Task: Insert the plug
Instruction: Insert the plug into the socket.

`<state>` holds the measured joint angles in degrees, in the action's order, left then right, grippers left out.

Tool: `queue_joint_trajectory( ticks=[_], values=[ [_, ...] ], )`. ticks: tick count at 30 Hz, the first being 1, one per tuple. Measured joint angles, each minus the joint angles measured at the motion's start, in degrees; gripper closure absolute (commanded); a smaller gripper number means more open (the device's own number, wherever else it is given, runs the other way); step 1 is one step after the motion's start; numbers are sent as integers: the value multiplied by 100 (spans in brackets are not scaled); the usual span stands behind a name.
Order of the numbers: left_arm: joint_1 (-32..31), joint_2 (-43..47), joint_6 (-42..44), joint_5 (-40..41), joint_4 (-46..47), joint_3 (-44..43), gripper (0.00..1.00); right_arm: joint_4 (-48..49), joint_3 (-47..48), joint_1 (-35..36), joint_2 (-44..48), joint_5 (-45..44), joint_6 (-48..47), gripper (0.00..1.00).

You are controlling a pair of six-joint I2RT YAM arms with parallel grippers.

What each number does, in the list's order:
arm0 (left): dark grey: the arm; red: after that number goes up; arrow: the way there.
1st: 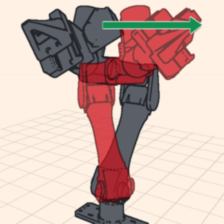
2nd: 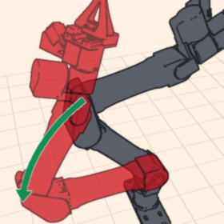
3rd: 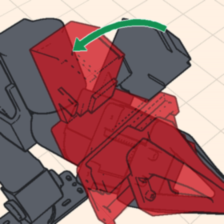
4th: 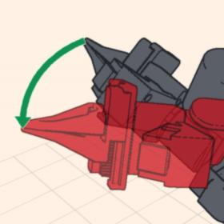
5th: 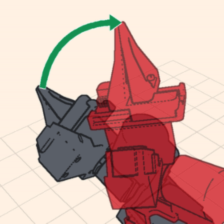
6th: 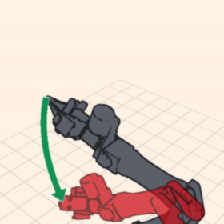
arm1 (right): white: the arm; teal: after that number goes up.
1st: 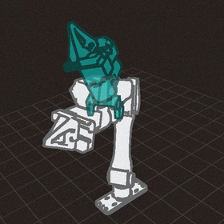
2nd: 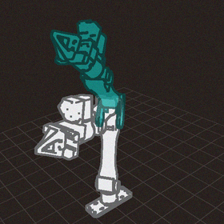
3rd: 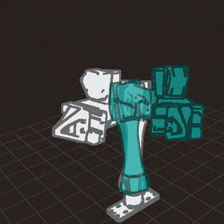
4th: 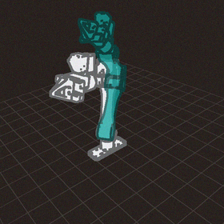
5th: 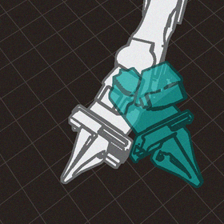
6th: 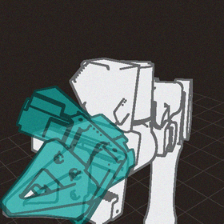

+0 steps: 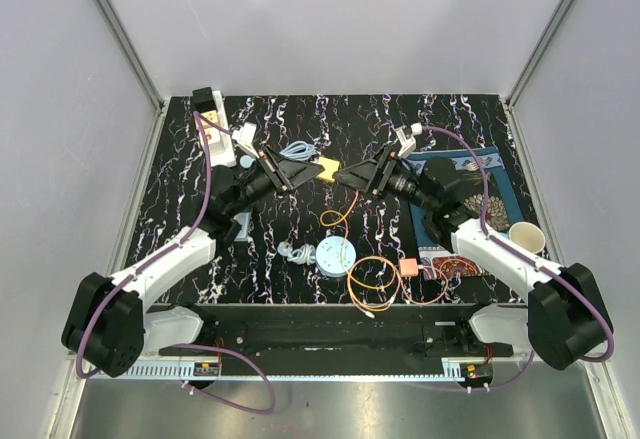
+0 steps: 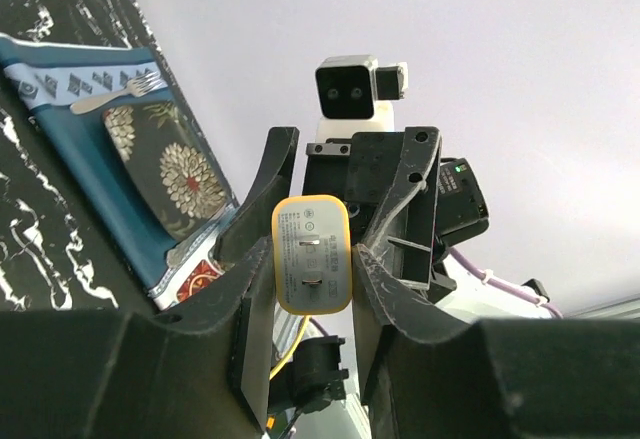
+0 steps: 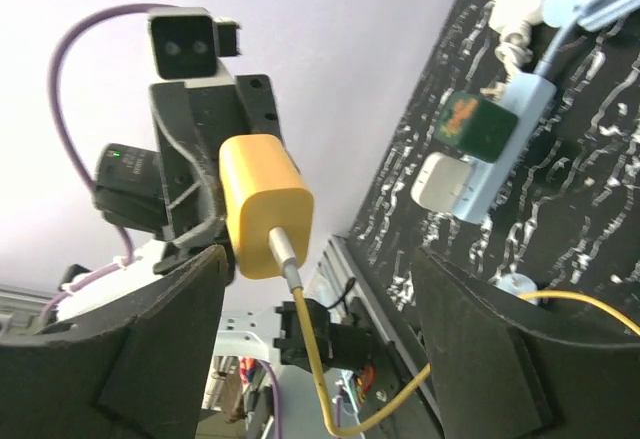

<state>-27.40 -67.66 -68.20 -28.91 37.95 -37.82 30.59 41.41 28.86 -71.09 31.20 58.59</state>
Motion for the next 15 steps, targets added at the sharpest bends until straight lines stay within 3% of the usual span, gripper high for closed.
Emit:
queue_joint_trajectory(
  ticks=[9, 15],
  values=[
    [-140, -2, -326, 103, 627, 83, 100, 1032, -2, 0, -96, 151, 612, 37],
    [-214, -50, -389, 166, 765, 87, 100, 1314, 7, -2, -249, 275, 769, 53]
  ],
)
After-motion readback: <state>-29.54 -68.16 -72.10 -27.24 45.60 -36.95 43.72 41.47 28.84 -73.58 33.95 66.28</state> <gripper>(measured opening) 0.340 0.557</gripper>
